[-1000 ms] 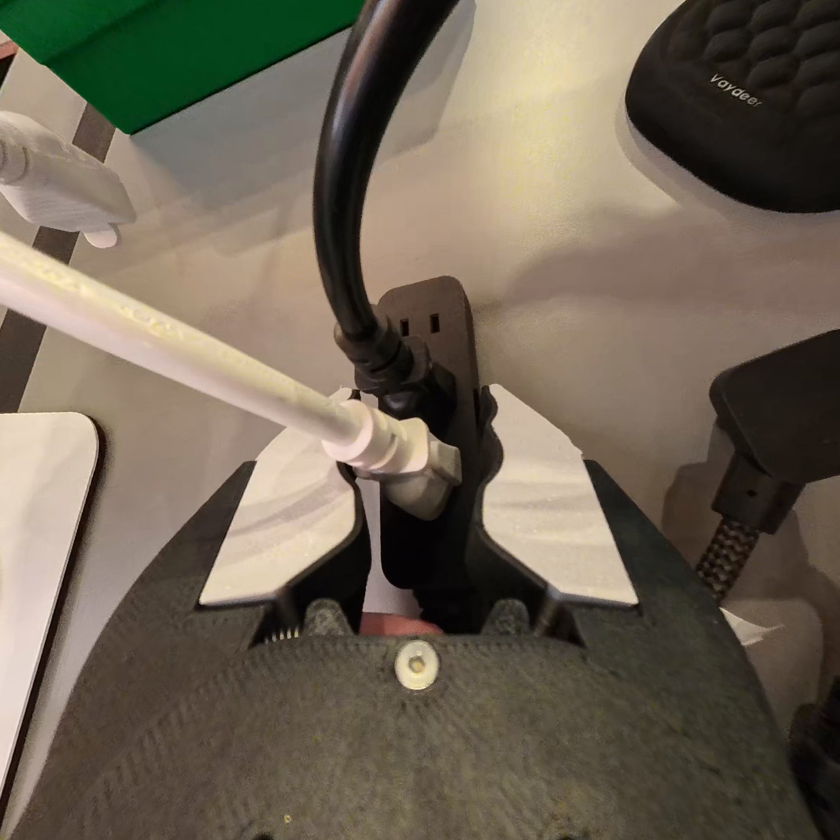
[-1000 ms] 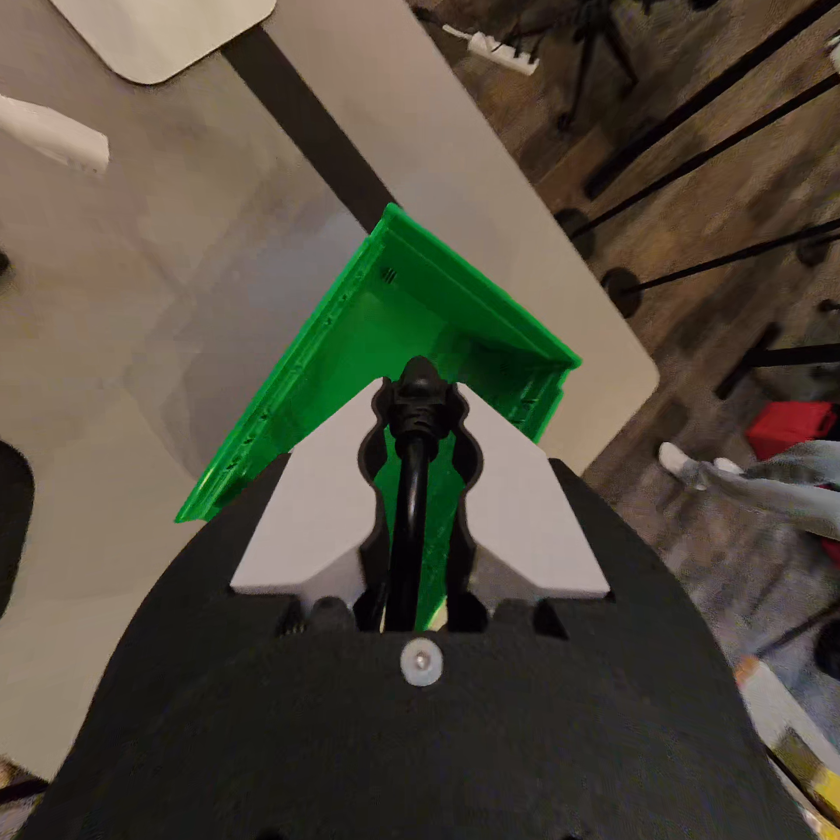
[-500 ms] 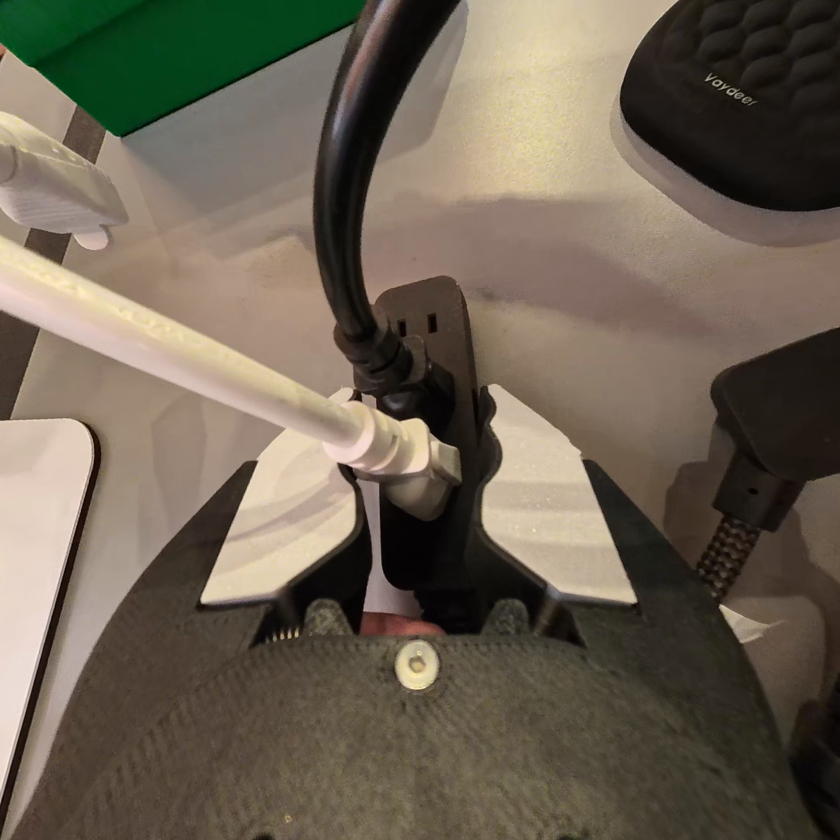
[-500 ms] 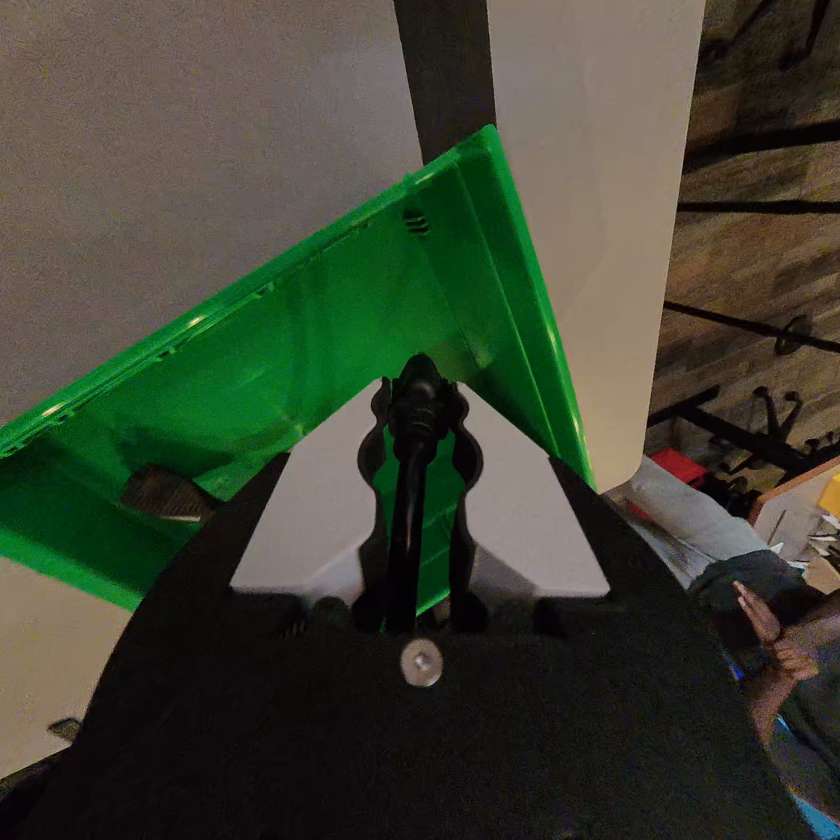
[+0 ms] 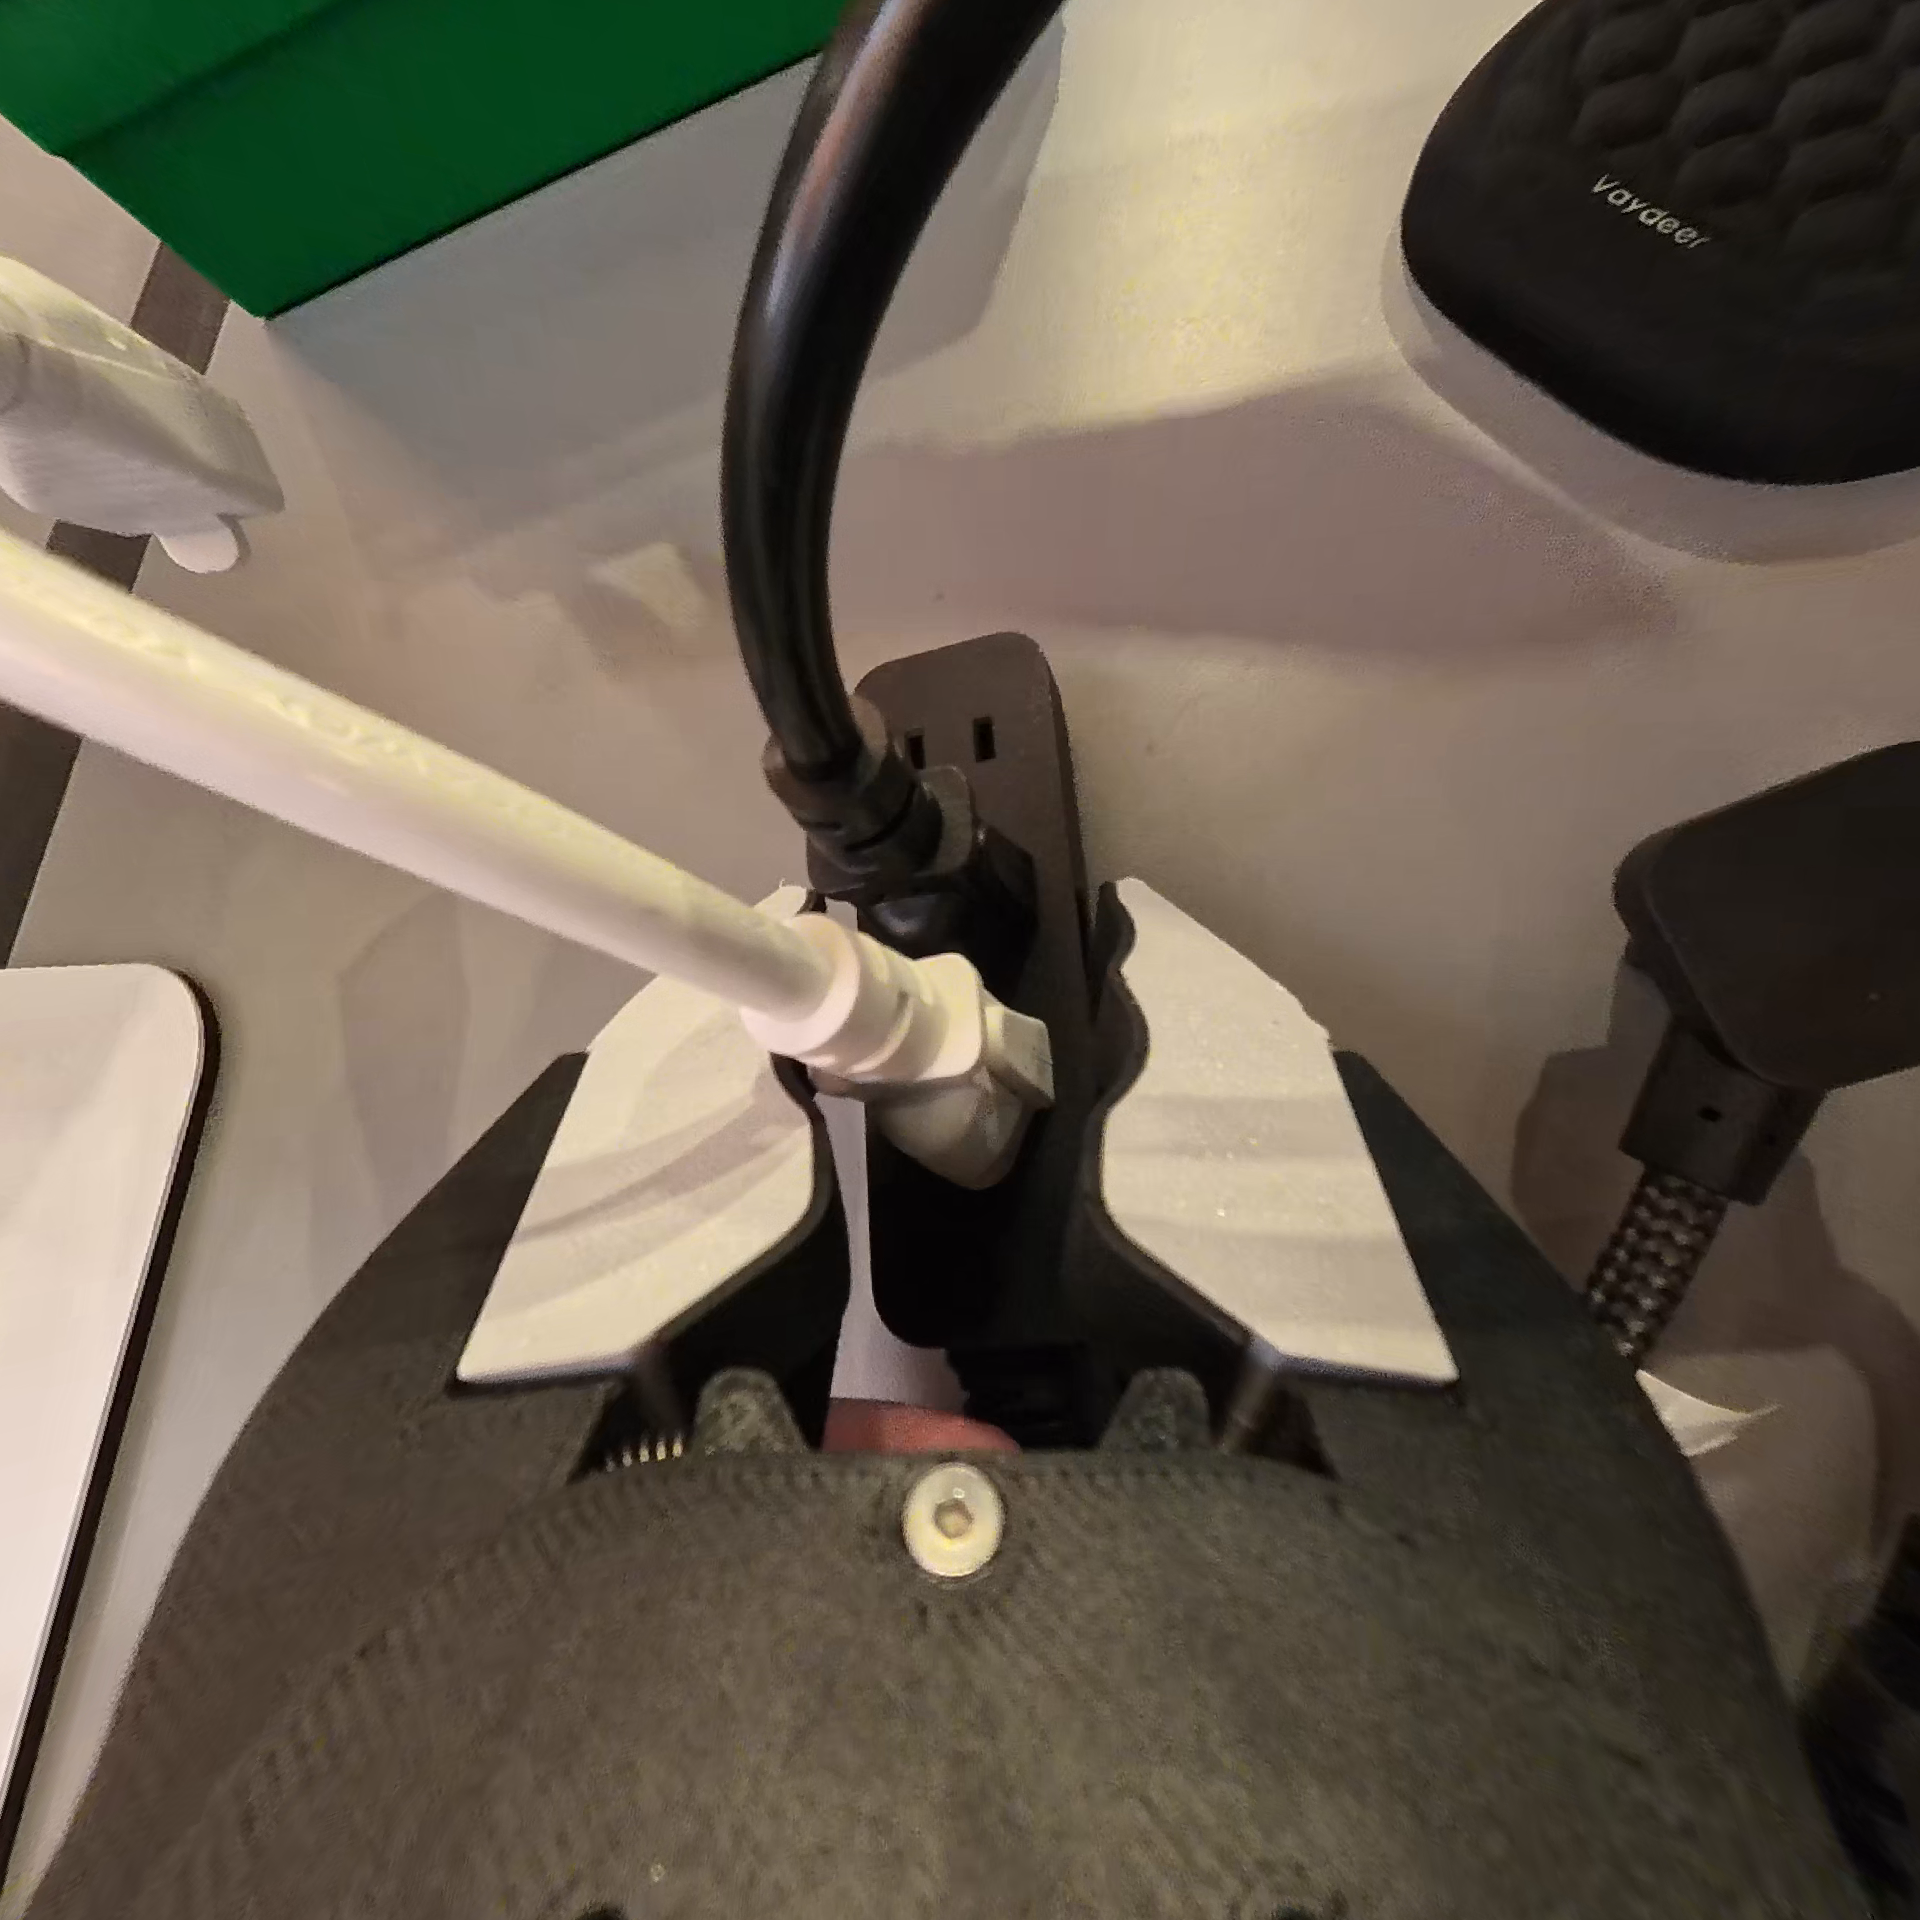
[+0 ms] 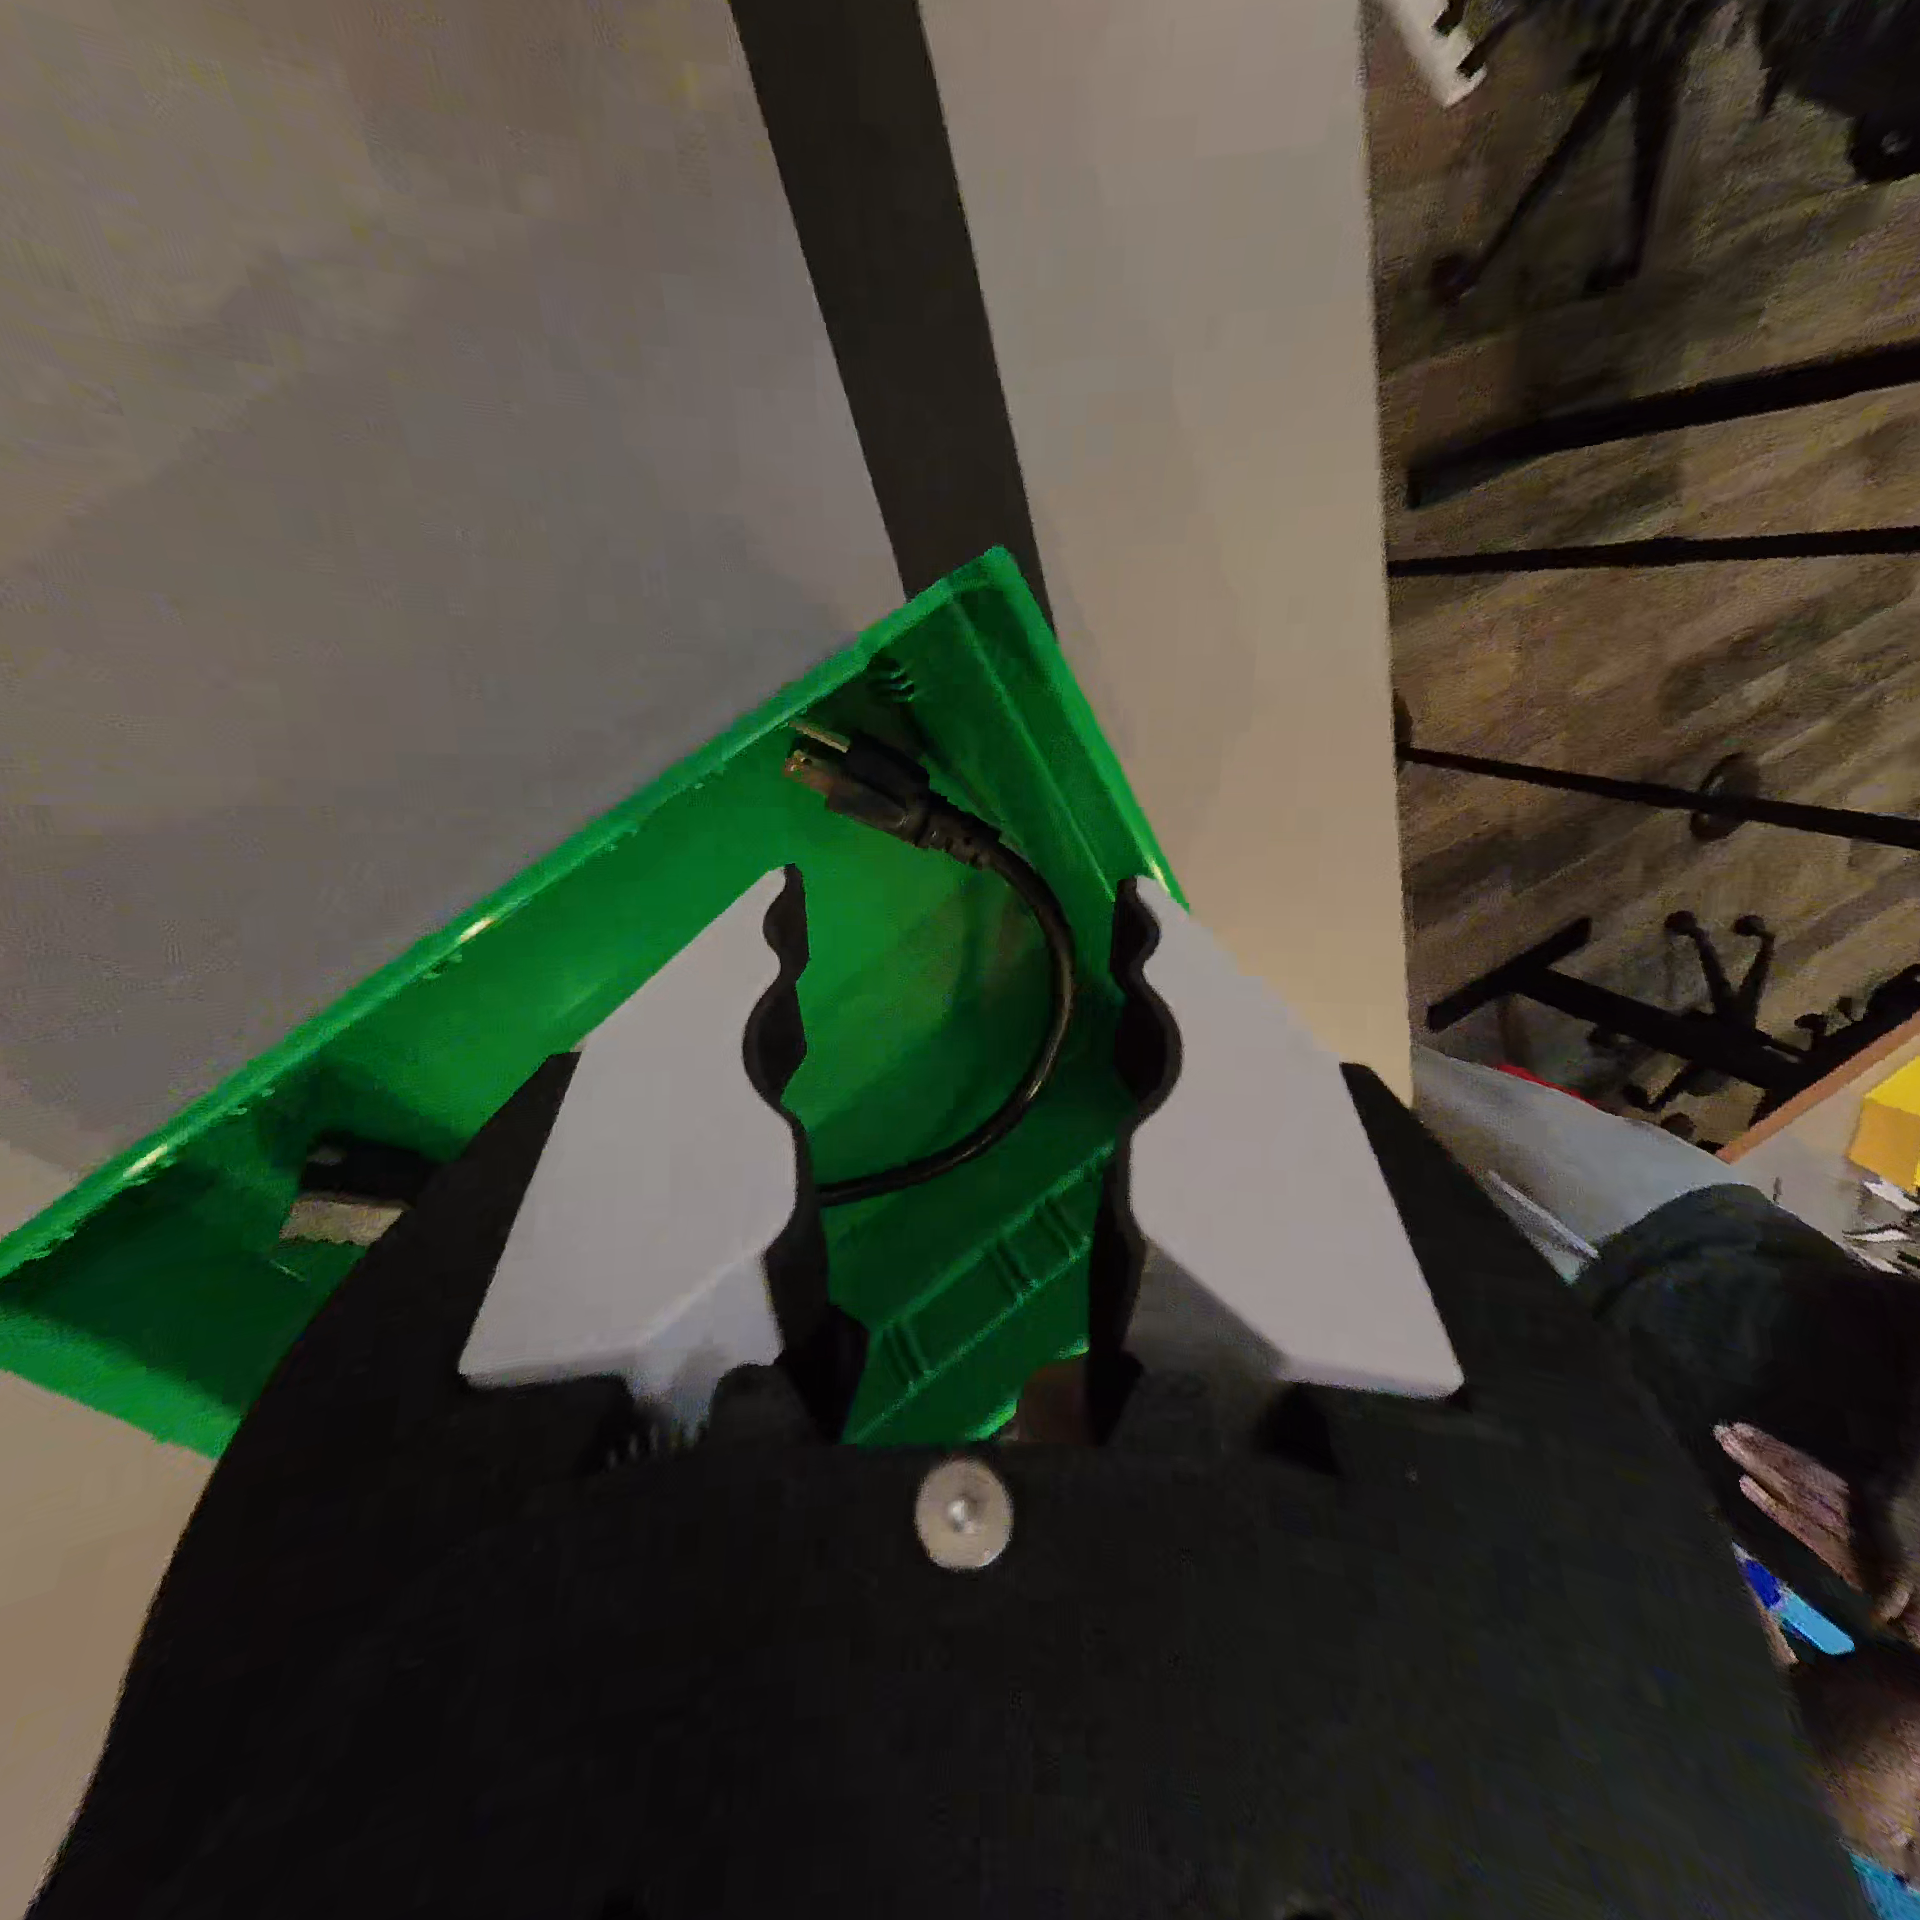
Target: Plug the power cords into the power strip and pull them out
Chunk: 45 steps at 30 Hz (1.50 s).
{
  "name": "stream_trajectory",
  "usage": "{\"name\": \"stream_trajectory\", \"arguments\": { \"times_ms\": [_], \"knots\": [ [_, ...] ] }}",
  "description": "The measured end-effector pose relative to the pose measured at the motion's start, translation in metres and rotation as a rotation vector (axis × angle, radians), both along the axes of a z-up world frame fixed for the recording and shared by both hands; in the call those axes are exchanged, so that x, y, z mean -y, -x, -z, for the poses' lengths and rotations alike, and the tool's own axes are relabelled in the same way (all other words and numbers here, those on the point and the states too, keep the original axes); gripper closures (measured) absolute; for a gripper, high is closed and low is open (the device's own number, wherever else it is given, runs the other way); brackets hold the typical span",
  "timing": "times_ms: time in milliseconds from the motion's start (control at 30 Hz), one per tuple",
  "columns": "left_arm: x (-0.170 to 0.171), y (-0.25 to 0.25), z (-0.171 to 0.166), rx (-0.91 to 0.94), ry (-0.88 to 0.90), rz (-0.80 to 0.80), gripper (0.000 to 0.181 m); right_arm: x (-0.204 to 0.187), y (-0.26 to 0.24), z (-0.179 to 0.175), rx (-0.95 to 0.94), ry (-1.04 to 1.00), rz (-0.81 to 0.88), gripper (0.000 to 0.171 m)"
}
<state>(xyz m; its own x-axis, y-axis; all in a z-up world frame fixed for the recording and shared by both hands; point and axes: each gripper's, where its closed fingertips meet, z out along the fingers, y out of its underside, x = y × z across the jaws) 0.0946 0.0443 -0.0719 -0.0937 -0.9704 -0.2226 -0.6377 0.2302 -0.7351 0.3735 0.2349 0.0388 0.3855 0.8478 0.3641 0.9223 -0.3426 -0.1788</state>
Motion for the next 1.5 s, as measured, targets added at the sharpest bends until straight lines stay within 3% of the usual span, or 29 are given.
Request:
{"name": "stream_trajectory", "arguments": {
  "times_ms": [133, 233, 333, 533, 800, 1067, 1500],
  "knots": [
    [-0.002, 0.004, -0.003, 0.014, 0.017, -0.002, 0.131, 0.039, 0.047, -0.056, -0.075, -0.109, -0.07, 0.119],
    [-0.004, 0.009, -0.007, 0.017, 0.028, 0.0, 0.128, 0.084, 0.093, -0.07, -0.089, -0.113, -0.153, 0.123],
    [-0.005, 0.015, -0.012, 0.019, 0.04, 0.004, 0.129, 0.136, 0.143, -0.06, -0.157, -0.035, -0.242, 0.126],
    [-0.003, 0.023, -0.01, -0.018, 0.055, 0.02, 0.131, 0.19, 0.2, -0.019, -0.247, 0.07, -0.272, 0.128],
    [0.001, 0.02, -0.002, -0.034, 0.05, 0.029, 0.14, 0.202, 0.23, -0.01, -0.39, 0.075, -0.214, 0.123],
    [-0.002, 0.015, -0.001, -0.031, 0.011, 0.011, 0.141, 0.202, 0.261, -0.058, -0.398, -0.037, -0.232, 0.127],
    [-0.004, 0.011, 0.0, -0.017, -0.013, -0.002, 0.14, 0.198, 0.29, 0.031, -0.154, 0.179, -0.279, 0.119]
  ]
}}
